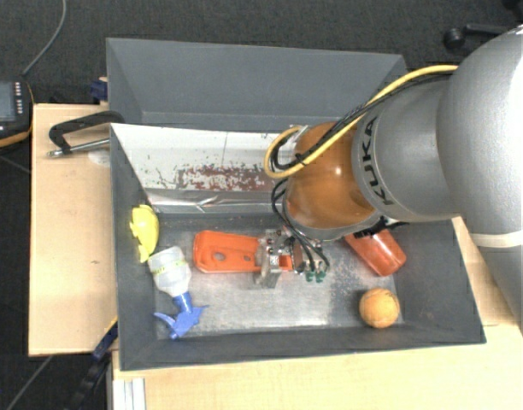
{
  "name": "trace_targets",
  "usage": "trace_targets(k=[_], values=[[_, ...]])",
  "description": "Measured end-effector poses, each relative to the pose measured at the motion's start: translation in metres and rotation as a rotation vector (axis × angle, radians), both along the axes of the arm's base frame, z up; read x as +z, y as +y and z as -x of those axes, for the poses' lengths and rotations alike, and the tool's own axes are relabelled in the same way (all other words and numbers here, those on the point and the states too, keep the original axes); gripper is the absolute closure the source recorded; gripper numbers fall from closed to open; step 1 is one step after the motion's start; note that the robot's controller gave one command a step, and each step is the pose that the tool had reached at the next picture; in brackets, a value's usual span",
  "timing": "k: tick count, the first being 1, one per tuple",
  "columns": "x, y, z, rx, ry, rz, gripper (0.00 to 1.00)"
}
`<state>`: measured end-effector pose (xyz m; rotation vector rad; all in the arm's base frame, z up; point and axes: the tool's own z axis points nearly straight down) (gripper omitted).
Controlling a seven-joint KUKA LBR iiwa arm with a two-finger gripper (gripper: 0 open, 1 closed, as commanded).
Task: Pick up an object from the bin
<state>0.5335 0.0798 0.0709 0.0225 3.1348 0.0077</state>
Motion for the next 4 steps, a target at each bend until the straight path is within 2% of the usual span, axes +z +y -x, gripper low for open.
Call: trace_targets(k=[1, 2, 3, 4], values=[[0.0, 0.008, -0.024, -0.057, -0.002, -0.001, 1.0], [0.0, 0.008, -0.03, -0.06, -0.003, -0.002, 1.0], [0.0, 0.008, -0.026, 0.074, -0.004, -0.001, 1.0], [0.0, 0.015, -0.049, 0.115, -0.009, -0.002, 1.0]])
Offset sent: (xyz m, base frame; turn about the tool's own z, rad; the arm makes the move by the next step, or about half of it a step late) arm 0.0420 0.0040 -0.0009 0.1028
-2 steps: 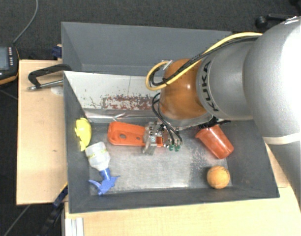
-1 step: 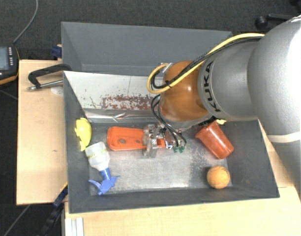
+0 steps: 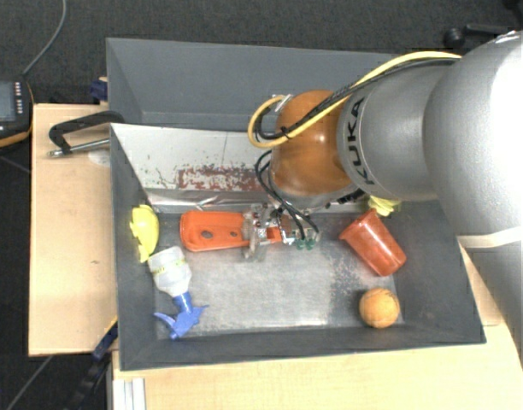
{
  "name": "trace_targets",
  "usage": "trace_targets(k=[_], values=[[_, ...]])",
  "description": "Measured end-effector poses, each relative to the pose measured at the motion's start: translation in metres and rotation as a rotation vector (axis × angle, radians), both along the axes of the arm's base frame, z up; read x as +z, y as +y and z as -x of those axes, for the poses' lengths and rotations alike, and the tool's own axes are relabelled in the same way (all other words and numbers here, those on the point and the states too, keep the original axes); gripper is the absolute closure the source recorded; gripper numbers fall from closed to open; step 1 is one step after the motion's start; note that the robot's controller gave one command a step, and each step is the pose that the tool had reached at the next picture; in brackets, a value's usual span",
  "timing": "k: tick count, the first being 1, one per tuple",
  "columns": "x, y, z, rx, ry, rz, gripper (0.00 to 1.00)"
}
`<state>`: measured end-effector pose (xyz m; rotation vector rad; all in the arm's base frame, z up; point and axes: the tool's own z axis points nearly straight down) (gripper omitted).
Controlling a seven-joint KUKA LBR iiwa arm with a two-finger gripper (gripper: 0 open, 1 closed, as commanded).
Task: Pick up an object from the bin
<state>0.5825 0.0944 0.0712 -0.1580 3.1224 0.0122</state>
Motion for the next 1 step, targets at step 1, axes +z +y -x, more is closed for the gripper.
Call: trace_targets(k=[1], values=[[0.0001, -0.0042, -0.0144, -0.063, -0.003, -0.001, 1.0]])
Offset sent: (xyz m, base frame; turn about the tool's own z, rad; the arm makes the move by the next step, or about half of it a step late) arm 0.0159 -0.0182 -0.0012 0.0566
